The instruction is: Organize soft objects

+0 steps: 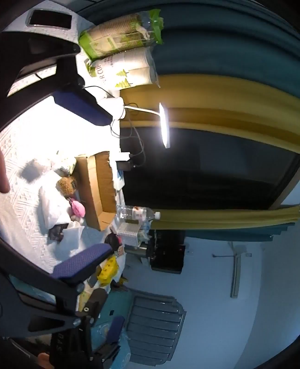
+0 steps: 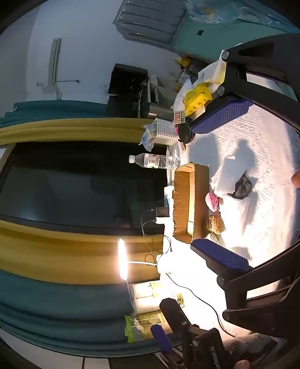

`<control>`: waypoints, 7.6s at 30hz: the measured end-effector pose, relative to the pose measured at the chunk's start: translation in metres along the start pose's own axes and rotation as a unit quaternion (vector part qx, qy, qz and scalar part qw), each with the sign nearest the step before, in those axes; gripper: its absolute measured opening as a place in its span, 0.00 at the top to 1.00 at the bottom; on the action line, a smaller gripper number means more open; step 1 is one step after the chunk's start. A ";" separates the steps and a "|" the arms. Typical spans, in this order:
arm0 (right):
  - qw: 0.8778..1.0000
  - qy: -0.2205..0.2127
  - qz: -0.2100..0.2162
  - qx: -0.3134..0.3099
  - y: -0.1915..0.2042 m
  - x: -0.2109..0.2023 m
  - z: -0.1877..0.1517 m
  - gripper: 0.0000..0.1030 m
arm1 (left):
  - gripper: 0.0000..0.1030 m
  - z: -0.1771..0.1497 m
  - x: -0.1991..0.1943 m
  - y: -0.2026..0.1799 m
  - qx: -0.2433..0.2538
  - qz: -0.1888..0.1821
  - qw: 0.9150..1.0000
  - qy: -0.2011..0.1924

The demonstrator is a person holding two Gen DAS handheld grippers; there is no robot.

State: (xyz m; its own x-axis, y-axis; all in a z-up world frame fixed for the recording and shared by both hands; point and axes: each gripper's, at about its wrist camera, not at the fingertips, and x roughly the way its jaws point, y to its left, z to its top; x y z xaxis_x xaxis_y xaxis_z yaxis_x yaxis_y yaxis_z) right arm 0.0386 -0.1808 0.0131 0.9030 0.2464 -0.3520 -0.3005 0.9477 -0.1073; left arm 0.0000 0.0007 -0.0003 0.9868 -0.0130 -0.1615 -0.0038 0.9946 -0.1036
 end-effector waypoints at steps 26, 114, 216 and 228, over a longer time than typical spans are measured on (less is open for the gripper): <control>1.000 0.020 -0.007 0.023 -0.015 -0.009 -0.004 0.08 | 0.01 0.006 0.004 -0.017 0.017 0.020 0.999 0.046; 0.995 0.082 0.011 0.061 -0.057 0.072 -0.028 0.08 | 0.01 -0.036 0.093 -0.007 0.007 0.014 0.988 0.152; 0.986 0.090 0.139 0.021 -0.083 0.287 0.007 0.87 | 0.93 0.007 0.311 -0.021 -0.028 -0.155 0.973 0.166; 0.975 0.144 0.166 0.041 -0.077 0.353 -0.026 0.87 | 0.92 -0.060 0.380 -0.020 -0.043 -0.141 0.956 0.255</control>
State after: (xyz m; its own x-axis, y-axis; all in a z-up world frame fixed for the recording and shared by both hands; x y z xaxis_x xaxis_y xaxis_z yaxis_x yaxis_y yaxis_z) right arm 0.3723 -0.1723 -0.1272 0.6335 0.4862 -0.6019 -0.5249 0.8416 0.1275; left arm 0.3655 -0.0306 -0.1182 0.7434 -0.3492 -0.5705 0.2152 0.9324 -0.2903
